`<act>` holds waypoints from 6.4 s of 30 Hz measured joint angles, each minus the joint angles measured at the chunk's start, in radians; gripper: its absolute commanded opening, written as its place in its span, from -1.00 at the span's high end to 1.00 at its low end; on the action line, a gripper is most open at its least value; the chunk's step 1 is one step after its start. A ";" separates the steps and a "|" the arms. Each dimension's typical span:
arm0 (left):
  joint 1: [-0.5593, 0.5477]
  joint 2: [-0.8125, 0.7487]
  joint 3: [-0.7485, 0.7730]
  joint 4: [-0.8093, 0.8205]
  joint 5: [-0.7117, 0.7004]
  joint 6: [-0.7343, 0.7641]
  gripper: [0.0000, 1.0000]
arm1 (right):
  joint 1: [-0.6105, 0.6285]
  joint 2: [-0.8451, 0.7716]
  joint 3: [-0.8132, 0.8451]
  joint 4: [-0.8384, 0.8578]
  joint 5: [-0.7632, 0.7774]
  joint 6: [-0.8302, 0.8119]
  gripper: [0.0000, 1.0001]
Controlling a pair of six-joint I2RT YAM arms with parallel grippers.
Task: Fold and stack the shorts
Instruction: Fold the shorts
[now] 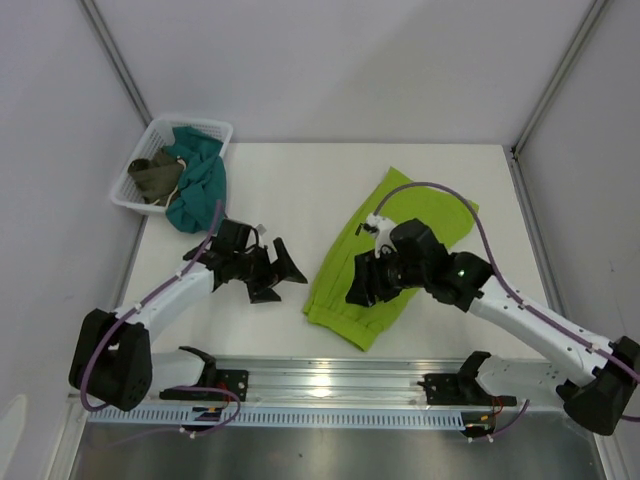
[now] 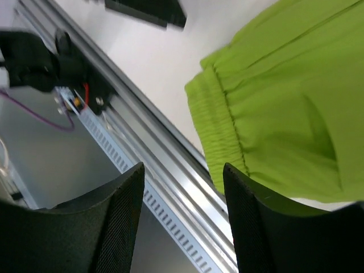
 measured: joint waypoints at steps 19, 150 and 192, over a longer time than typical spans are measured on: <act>0.082 -0.031 0.000 -0.072 0.015 0.010 -0.99 | 0.304 0.393 -0.010 -0.058 0.399 -0.095 -0.31; 0.043 0.230 -0.329 0.872 -0.230 -0.299 -0.01 | -0.040 1.173 0.621 0.212 -0.208 0.041 1.00; 0.103 0.151 0.003 0.277 -0.257 -0.043 0.99 | -0.366 0.916 0.449 0.375 -0.175 0.141 0.85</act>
